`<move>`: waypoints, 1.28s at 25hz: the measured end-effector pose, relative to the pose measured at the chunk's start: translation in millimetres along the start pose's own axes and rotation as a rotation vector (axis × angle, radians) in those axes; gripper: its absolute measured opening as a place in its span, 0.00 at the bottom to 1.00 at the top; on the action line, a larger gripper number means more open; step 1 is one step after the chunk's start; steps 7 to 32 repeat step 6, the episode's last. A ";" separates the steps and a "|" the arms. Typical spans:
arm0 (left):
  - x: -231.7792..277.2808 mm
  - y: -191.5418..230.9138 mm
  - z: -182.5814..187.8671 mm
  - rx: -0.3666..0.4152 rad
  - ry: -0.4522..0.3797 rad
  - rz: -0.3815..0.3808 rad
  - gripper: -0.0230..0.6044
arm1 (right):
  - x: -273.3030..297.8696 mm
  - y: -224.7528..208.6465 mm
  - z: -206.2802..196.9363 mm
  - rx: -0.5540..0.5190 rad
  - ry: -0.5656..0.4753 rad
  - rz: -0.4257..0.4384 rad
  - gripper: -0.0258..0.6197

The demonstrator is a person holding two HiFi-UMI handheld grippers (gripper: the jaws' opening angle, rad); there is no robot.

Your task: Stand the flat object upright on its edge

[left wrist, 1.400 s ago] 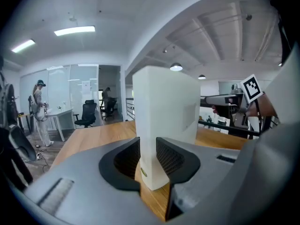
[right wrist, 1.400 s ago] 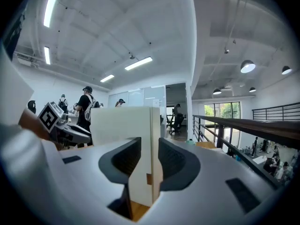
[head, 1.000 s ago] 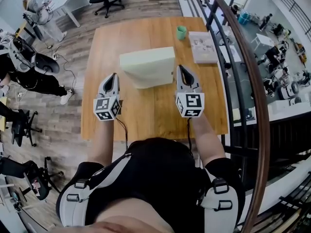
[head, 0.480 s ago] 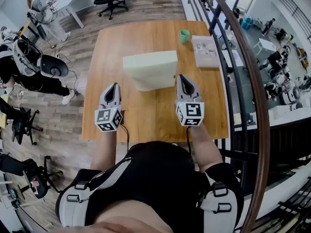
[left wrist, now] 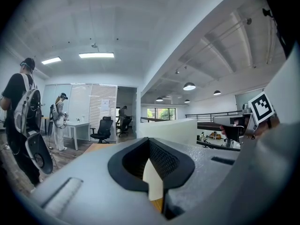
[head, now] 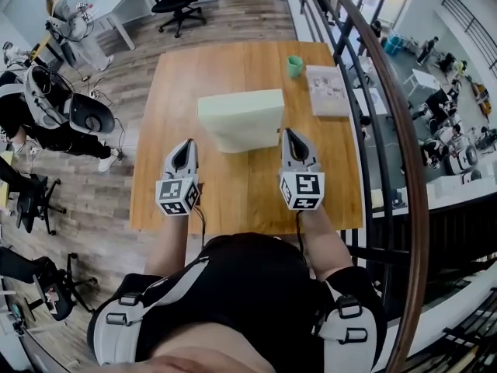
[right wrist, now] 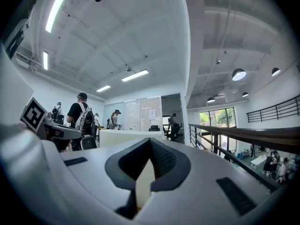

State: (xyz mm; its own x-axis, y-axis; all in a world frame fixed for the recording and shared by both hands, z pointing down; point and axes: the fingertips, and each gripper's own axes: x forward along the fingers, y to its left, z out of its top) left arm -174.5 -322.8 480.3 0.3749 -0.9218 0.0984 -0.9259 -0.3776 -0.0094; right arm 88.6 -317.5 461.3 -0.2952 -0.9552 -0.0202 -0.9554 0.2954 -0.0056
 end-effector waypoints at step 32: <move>-6.8 -2.8 0.5 -0.001 0.007 -0.018 0.04 | -8.3 6.8 -2.0 0.002 0.012 -0.003 0.05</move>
